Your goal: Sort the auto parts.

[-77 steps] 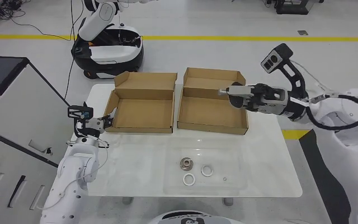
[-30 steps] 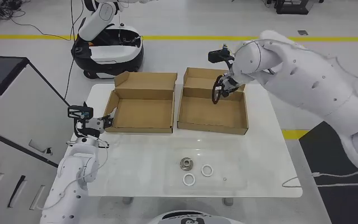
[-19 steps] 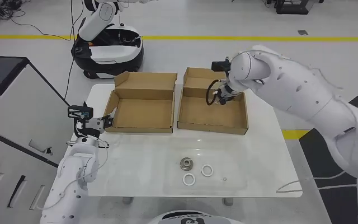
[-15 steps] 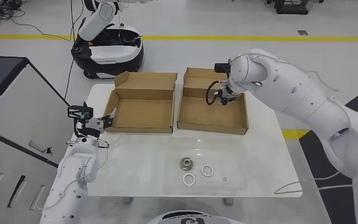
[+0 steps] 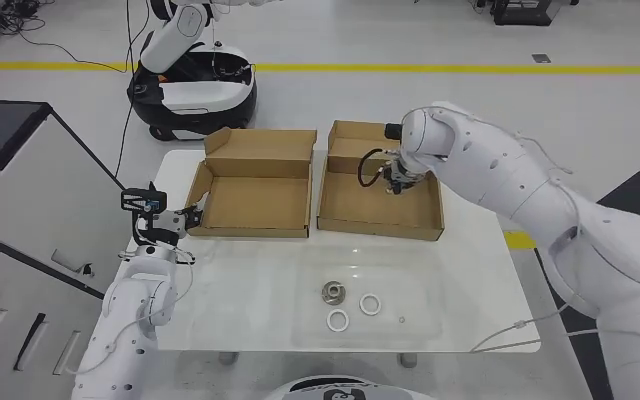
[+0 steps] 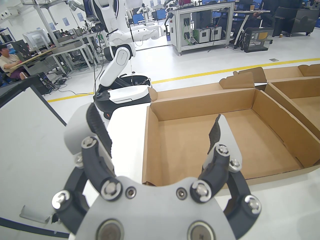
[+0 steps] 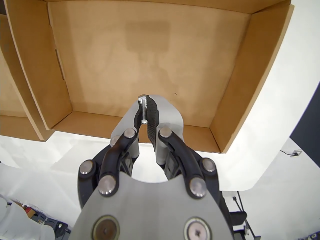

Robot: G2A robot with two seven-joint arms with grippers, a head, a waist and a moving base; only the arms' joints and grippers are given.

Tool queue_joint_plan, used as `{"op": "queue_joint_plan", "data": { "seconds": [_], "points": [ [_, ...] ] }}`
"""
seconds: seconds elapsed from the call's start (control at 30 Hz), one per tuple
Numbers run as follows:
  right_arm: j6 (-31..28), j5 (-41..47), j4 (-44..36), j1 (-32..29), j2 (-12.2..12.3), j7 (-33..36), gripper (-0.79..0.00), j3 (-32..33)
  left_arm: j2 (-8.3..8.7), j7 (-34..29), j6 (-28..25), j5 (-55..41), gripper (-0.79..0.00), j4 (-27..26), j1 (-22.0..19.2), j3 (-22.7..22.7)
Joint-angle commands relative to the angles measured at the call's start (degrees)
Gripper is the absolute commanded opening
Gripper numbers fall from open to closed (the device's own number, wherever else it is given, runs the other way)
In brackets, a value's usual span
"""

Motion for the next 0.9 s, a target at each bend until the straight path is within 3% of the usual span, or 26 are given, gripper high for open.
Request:
{"op": "queue_joint_plan", "data": {
  "seconds": [0.0,0.33,0.87],
  "points": [
    [-0.30,-0.16,1.62,-0.44,-0.72,0.31,-0.785,0.00,0.00,0.00,0.00,0.00,0.000,0.00,0.00,0.00],
    [-1.40,-0.45,7.09,-1.99,-3.38,1.41,-0.785,0.00,0.00,0.00,0.00,0.00,0.000,0.00,0.00,0.00],
    [-0.16,-5.69,12.66,-3.68,-4.96,0.17,-0.785,0.00,0.00,0.00,0.00,0.00,0.000,0.00,0.00,0.00]
  ]
}}
